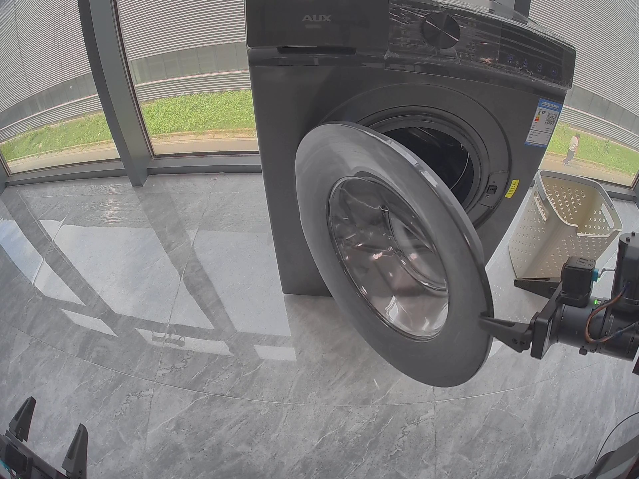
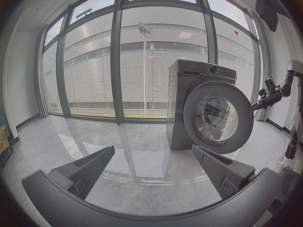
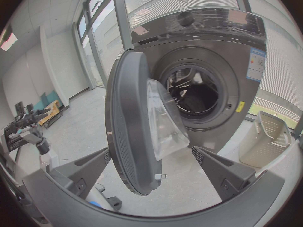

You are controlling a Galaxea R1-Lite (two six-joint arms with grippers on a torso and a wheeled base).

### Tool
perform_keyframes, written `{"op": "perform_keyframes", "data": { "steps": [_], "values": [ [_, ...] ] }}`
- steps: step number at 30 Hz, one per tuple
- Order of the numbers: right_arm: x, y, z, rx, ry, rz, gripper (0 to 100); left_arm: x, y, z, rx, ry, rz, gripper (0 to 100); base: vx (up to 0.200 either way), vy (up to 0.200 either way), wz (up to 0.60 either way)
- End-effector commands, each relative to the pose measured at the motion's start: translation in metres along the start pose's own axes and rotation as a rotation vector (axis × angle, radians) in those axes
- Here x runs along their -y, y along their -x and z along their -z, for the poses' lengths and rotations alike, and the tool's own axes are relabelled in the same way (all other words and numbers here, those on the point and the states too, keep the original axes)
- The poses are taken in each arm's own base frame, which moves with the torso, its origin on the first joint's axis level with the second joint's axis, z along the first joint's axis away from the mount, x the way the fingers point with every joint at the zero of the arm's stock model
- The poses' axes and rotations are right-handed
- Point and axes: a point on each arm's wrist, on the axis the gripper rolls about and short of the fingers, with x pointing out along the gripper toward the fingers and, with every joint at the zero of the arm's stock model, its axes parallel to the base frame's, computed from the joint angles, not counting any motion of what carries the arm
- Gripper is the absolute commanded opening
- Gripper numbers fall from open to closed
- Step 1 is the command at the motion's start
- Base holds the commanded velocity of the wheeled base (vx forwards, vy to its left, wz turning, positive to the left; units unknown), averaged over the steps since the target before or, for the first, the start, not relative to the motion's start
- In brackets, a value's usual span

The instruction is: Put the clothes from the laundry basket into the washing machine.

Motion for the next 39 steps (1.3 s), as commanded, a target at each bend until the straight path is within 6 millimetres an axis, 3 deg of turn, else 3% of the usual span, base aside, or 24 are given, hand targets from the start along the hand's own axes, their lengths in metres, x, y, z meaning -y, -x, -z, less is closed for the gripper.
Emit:
{"op": "perform_keyframes", "data": {
  "steps": [1, 6, 9, 11, 14, 22, 26, 27, 39],
  "values": [
    [0.029, 0.014, -0.002, 0.038, -0.021, 0.164, 100, 0.000, 0.000, 0.005, -0.005, -0.012, 0.001, 100, 0.000, 0.000, 0.00],
    [0.070, 0.039, -0.004, 0.086, -0.028, 0.338, 100, 0.000, 0.000, 0.005, -0.006, -0.007, 0.002, 100, 0.000, 0.000, 0.00],
    [0.080, 0.049, 0.003, 0.076, -0.016, 0.349, 100, 0.000, 0.000, 0.005, -0.005, -0.007, 0.001, 100, 0.000, 0.000, 0.00],
    [0.079, 0.051, 0.005, 0.076, -0.018, 0.341, 100, 0.000, 0.000, 0.005, -0.005, -0.007, 0.001, 100, 0.000, 0.000, 0.00],
    [0.059, 0.062, 0.017, 0.079, -0.020, 0.262, 100, 0.000, 0.000, 0.005, -0.005, -0.004, 0.001, 100, 0.000, 0.000, 0.00],
    [0.015, 0.061, 0.042, 0.051, -0.139, -0.043, 100, 0.000, 0.000, 0.005, -0.006, -0.007, -0.006, 100, 0.000, -0.150, 0.00],
    [0.011, 0.061, 0.042, 0.051, -0.169, -0.067, 100, 0.000, 0.000, 0.005, -0.005, -0.007, -0.006, 100, 0.000, -0.200, 0.00],
    [0.010, 0.061, 0.044, 0.042, -0.186, -0.071, 0, 0.000, 0.000, 0.005, -0.005, -0.007, -0.006, 100, 0.000, -0.200, 0.00],
    [0.003, 0.056, 0.045, 0.024, -0.195, -0.131, 0, 0.000, 0.000, 0.005, -0.005, -0.007, -0.002, 100, 0.000, -0.017, 0.00]
  ]
}}
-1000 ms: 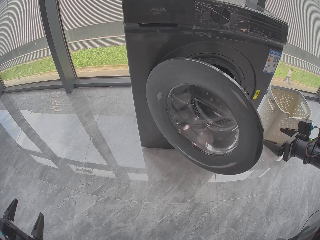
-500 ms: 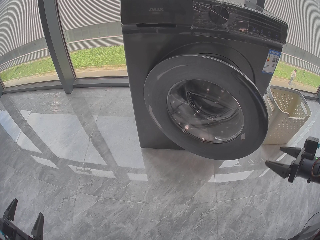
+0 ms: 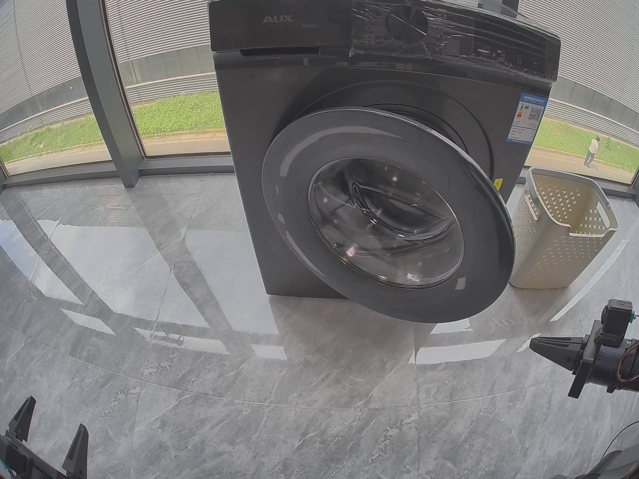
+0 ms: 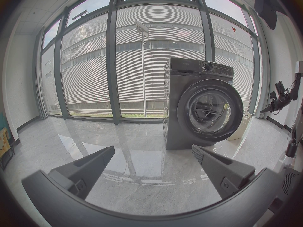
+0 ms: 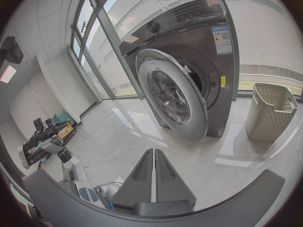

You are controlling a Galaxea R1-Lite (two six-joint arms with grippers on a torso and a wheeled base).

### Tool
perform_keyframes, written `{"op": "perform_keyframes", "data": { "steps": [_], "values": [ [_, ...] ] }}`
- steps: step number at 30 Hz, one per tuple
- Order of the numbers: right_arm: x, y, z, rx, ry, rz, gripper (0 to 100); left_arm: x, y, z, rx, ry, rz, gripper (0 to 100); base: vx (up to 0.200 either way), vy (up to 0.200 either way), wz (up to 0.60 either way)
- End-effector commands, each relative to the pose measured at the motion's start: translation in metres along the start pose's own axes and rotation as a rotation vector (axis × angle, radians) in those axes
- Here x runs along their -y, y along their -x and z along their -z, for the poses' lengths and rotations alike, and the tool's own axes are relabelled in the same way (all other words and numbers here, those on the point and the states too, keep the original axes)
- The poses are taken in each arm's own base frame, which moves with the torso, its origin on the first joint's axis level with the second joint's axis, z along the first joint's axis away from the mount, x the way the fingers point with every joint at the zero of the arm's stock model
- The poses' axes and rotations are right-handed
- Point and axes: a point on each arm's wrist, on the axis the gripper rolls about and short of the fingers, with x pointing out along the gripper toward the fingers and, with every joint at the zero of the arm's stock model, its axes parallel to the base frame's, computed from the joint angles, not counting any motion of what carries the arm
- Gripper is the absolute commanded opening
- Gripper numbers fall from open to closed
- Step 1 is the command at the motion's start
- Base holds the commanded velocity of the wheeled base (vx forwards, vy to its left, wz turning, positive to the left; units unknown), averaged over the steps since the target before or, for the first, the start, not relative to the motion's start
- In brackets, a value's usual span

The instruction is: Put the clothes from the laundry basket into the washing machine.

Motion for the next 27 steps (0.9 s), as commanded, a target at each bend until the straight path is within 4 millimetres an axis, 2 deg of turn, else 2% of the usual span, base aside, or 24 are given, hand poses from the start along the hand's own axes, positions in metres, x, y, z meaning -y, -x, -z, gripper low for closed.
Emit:
{"op": "perform_keyframes", "data": {
  "steps": [1, 9, 16, 22, 27],
  "values": [
    [-0.005, -0.003, -0.002, 0.001, -0.008, -0.042, 0, 0.000, 0.000, 0.005, -0.004, 0.003, -0.002, 100, 0.000, 0.000, 0.00],
    [-0.001, -0.016, -0.016, 0.003, -0.064, -0.051, 0, 0.000, 0.000, 0.005, -0.004, 0.003, -0.004, 100, 0.200, 0.000, 0.00],
    [0.011, -0.040, -0.034, -0.005, -0.069, -0.033, 0, 0.000, 0.000, 0.005, -0.004, 0.002, -0.002, 100, 0.200, 0.000, 0.00],
    [0.025, -0.066, -0.047, 0.012, -0.060, 0.055, 0, 0.000, 0.000, 0.005, -0.004, -0.001, -0.001, 100, 0.000, 0.000, 0.00],
    [0.035, -0.078, -0.051, 0.084, -0.033, 0.158, 0, 0.000, 0.000, 0.005, -0.004, 0.005, -0.004, 100, 0.000, 0.000, 0.00]
  ]
}}
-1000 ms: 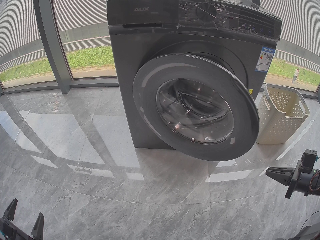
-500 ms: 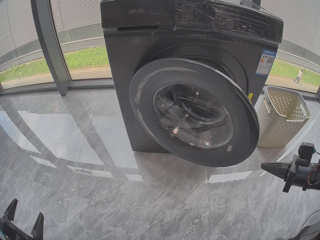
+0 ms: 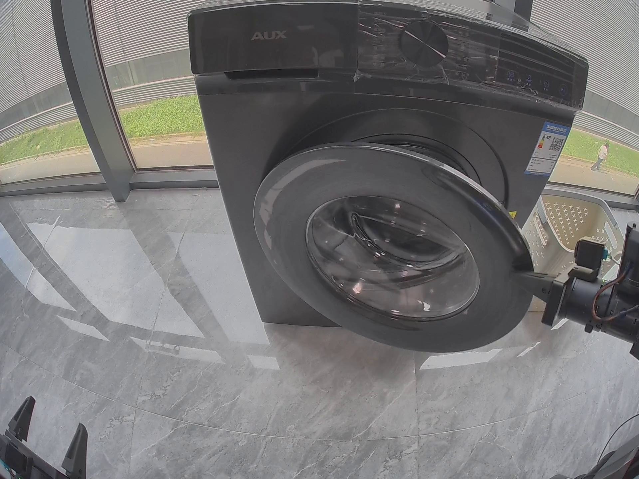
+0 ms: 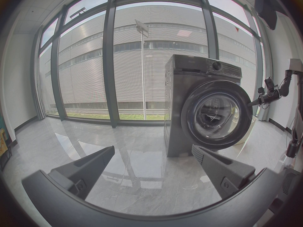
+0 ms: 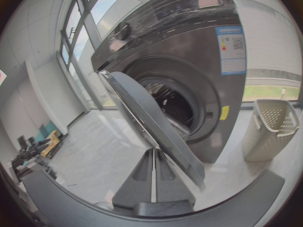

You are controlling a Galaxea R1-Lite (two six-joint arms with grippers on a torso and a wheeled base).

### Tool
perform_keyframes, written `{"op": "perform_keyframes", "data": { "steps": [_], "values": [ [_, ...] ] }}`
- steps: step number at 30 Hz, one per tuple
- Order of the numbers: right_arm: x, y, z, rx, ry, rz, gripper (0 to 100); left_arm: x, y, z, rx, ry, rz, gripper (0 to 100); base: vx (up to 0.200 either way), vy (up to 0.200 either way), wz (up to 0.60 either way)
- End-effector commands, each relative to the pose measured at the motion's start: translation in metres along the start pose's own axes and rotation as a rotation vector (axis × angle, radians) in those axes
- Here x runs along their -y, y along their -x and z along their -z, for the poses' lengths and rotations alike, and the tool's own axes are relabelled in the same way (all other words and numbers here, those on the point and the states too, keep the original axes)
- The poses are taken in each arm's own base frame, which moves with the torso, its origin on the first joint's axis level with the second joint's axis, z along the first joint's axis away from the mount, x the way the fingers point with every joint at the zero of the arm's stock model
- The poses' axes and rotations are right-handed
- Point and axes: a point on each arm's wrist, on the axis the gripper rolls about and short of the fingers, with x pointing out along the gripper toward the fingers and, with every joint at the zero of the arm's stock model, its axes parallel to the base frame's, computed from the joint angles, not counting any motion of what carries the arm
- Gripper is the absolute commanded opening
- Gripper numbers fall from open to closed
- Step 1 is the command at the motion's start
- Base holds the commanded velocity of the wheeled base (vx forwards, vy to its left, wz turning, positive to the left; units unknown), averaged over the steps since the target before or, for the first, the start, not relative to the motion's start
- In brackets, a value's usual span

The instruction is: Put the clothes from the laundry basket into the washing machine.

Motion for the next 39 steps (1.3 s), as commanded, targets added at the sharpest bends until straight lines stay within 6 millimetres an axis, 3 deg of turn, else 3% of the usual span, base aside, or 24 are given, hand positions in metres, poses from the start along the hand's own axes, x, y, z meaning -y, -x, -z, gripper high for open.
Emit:
{"op": "perform_keyframes", "data": {
  "steps": [1, 7, 13, 25, 31, 39],
  "values": [
    [0.012, -0.021, 0.004, 0.017, 0.004, 0.087, 0, 0.000, 0.000, 0.005, -0.001, 0.004, -0.002, 100, 0.000, 0.000, 0.00],
    [0.011, -0.013, 0.013, 0.045, 0.022, 0.132, 0, 0.000, 0.000, 0.005, -0.001, 0.005, -0.003, 100, 0.000, 0.000, 0.00],
    [-0.003, 0.004, 0.029, 0.004, 0.048, 0.085, 0, 0.000, 0.000, 0.005, -0.001, 0.004, -0.005, 100, 0.000, -0.100, 0.00],
    [-0.019, 0.001, 0.037, -0.025, 0.045, -0.002, 0, 0.000, 0.000, 0.005, -0.001, -0.004, -0.002, 100, 0.000, -0.200, 0.00],
    [-0.030, -0.003, 0.035, -0.021, 0.014, -0.054, 0, 0.000, 0.000, 0.005, -0.001, 0.001, -0.003, 100, 0.000, 0.000, 0.00],
    [-0.036, -0.010, 0.027, 0.049, -0.042, -0.091, 0, 0.000, 0.000, 0.005, -0.001, 0.005, -0.003, 100, 0.200, 0.000, 0.00]
  ]
}}
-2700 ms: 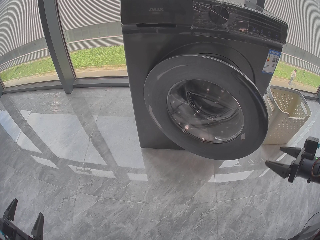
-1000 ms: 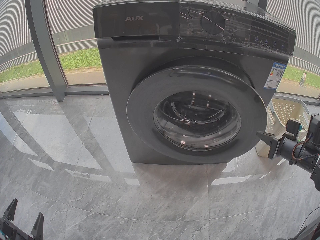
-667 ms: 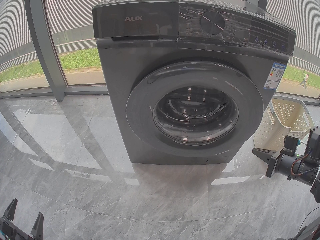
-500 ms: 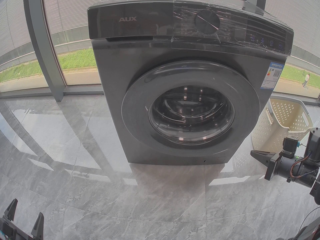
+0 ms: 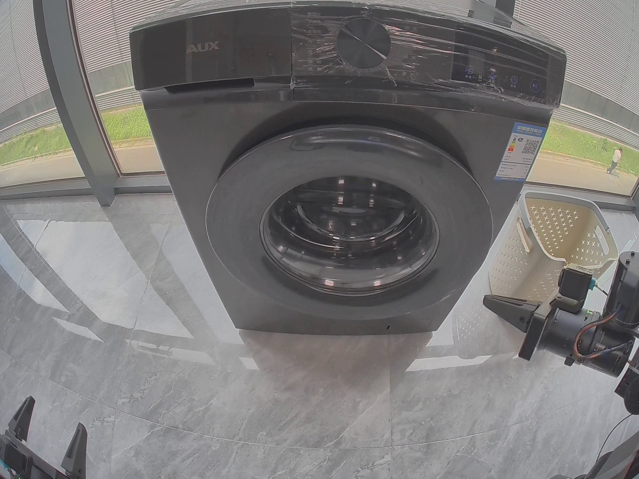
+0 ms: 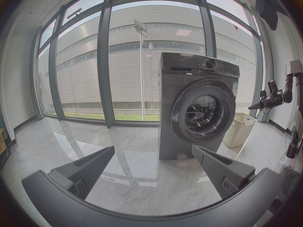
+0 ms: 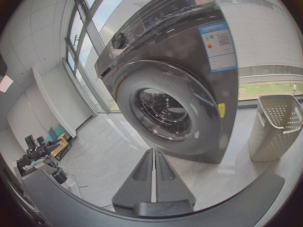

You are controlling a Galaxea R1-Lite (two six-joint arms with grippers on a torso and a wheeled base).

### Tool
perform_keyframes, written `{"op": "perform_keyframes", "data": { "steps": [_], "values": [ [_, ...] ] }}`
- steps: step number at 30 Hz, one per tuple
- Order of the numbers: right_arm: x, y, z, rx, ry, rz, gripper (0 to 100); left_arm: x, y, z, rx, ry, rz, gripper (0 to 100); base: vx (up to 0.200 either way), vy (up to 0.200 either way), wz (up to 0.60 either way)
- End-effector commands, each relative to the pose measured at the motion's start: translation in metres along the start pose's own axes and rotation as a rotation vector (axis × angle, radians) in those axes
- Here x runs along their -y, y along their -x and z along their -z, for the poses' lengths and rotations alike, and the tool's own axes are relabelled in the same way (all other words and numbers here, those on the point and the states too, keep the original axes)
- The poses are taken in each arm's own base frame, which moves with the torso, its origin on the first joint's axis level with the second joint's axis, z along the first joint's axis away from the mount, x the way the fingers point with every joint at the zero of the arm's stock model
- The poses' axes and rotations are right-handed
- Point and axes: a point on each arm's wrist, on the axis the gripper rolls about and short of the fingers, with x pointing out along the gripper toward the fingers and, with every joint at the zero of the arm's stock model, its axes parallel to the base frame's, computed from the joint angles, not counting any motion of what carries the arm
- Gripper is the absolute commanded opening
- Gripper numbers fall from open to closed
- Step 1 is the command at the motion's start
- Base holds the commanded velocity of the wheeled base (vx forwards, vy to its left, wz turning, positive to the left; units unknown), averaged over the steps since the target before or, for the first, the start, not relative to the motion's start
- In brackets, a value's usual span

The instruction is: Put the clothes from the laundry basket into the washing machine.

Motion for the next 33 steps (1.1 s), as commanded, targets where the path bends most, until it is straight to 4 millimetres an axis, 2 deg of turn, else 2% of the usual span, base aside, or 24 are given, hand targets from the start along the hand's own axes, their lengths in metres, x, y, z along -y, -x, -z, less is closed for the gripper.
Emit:
{"op": "perform_keyframes", "data": {
  "steps": [1, 13, 16, 22, 29, 33],
  "values": [
    [0.000, -0.007, 0.000, 0.015, -0.010, -0.006, 0, 0.000, 0.000, 0.005, -0.001, 0.002, -0.001, 100, 0.200, 0.000, 0.00],
    [0.009, -0.037, 0.003, 0.097, 0.008, 0.028, 0, 0.000, 0.000, 0.005, -0.001, -0.001, -0.001, 100, 0.200, 0.000, 0.00],
    [0.008, -0.042, 0.002, 0.131, 0.018, 0.031, 0, 0.000, 0.000, 0.005, -0.001, -0.001, -0.001, 100, 0.000, 0.000, 0.00],
    [0.010, -0.056, -0.013, 0.236, 0.034, 0.098, 0, 0.000, 0.000, 0.005, -0.003, 0.000, -0.001, 100, 0.000, 0.000, 0.00],
    [0.004, -0.055, -0.013, 0.247, 0.063, 0.096, 0, 0.000, 0.000, 0.005, -0.001, 0.000, -0.001, 100, 0.000, 0.000, 0.00],
    [-0.002, -0.044, -0.008, 0.230, 0.071, 0.075, 0, 0.000, 0.000, 0.005, -0.001, 0.000, -0.001, 100, 0.000, 0.000, 0.00]
  ]
}}
